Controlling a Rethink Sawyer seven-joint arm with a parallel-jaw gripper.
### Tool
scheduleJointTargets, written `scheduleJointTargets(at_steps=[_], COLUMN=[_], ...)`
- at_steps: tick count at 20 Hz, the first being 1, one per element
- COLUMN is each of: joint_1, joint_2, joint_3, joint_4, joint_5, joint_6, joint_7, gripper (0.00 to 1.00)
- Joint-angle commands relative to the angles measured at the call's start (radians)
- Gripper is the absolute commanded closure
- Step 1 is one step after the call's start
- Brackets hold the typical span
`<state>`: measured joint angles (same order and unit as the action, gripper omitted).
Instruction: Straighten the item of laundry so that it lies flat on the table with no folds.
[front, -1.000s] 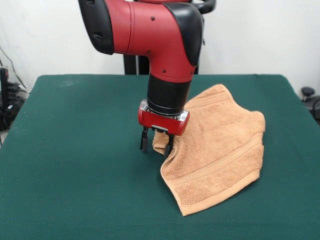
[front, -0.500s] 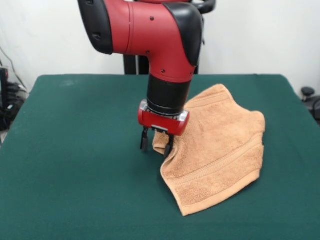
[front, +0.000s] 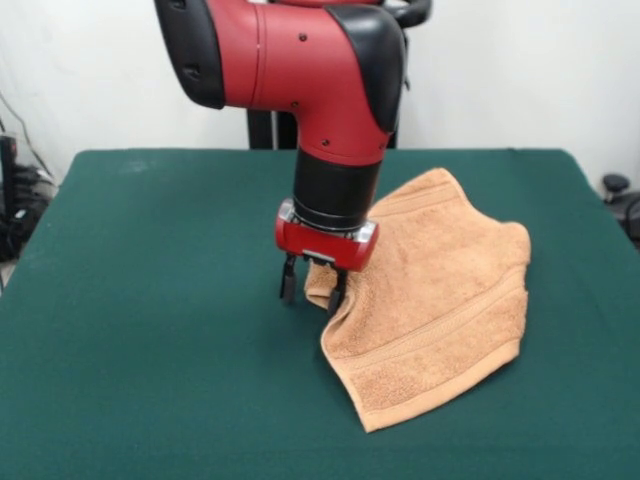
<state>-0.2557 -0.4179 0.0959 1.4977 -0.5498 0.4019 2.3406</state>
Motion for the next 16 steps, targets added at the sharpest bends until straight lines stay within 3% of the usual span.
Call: scheduleJointTargets(at_steps=[1,6,7,16], joint_1=[0.02,0.012,0.012,0.016], joint_2=[0.039,0.04,0.041,0.04], joint_3=[0.046,0.054,0.053,0.049], joint_4=[0.071,0.074,0.075,0.068], joint_5=[0.033,0.035,0.036,0.039], joint_6=[-0.032,-0.02,-0.016,-0.009], joint_7=[0.065,0.052,0.053,0.056], gripper=[0.0,0.0,1.0,1.0])
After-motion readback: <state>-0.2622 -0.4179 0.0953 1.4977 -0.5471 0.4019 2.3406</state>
